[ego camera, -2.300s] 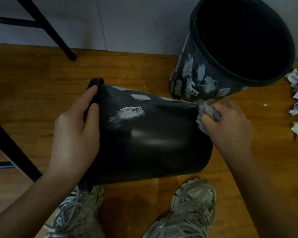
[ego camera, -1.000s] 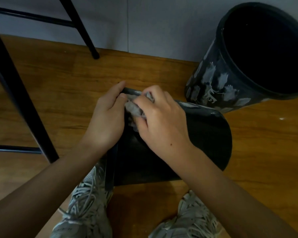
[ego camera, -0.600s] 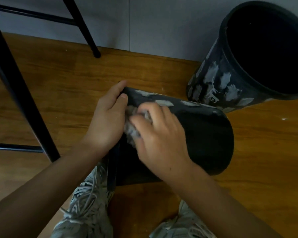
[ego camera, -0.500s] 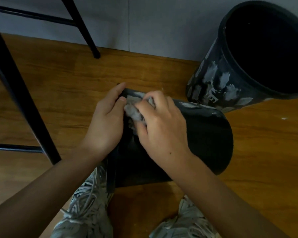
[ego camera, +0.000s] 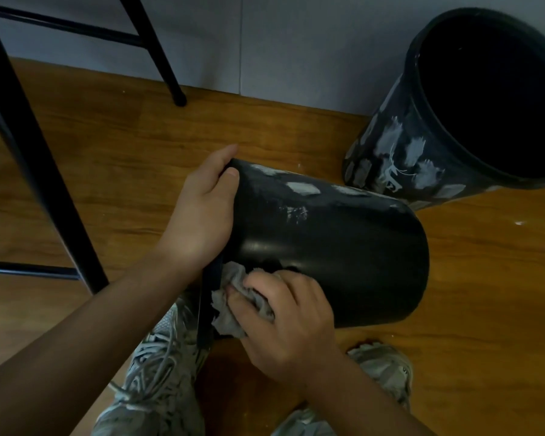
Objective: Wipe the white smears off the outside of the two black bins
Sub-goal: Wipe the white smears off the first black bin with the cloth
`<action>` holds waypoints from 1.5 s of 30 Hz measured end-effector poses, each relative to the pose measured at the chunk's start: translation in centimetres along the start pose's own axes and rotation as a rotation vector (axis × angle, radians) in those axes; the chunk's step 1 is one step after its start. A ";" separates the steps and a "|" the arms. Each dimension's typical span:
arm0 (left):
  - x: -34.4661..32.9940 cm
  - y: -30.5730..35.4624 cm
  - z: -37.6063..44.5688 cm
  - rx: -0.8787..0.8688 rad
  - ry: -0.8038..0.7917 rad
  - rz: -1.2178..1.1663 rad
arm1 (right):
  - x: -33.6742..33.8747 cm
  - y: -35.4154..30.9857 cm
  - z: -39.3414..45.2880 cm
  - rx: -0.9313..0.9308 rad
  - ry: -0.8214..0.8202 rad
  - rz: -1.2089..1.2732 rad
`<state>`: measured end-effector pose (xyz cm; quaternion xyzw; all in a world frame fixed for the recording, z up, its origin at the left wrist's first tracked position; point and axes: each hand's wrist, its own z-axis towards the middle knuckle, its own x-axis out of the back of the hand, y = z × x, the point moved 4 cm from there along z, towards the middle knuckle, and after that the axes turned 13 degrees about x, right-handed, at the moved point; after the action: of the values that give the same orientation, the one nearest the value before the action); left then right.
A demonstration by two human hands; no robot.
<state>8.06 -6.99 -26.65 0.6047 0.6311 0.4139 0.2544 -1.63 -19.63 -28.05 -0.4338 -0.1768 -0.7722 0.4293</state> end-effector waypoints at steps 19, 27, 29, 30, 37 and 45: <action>0.0 -1.8 -2.2 -0.106 0.018 0.015 | 3.4 8.5 2.1 -0.485 -0.179 -0.059; 0.0 -1.9 -2.6 -0.122 0.035 0.029 | 1.3 5.0 5.8 -0.305 -0.228 0.105; 0.0 -1.9 -2.6 -0.127 0.032 0.029 | 1.7 5.6 5.0 -0.339 -0.237 0.095; 0.0 -1.9 -2.6 -0.126 0.029 0.025 | 2.0 6.2 4.2 -0.368 -0.243 0.080; 0.1 -1.7 -2.7 -0.143 0.046 0.059 | 5.9 11.9 -3.5 -0.636 -0.197 -0.101; 0.1 -1.4 -2.6 -0.124 0.063 0.105 | 7.4 14.8 -6.7 -0.743 -0.138 -0.231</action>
<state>5.16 -7.31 -26.46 0.6067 0.5796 0.4837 0.2491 5.10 -36.17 -27.15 -0.5877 0.0387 -0.7958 0.1406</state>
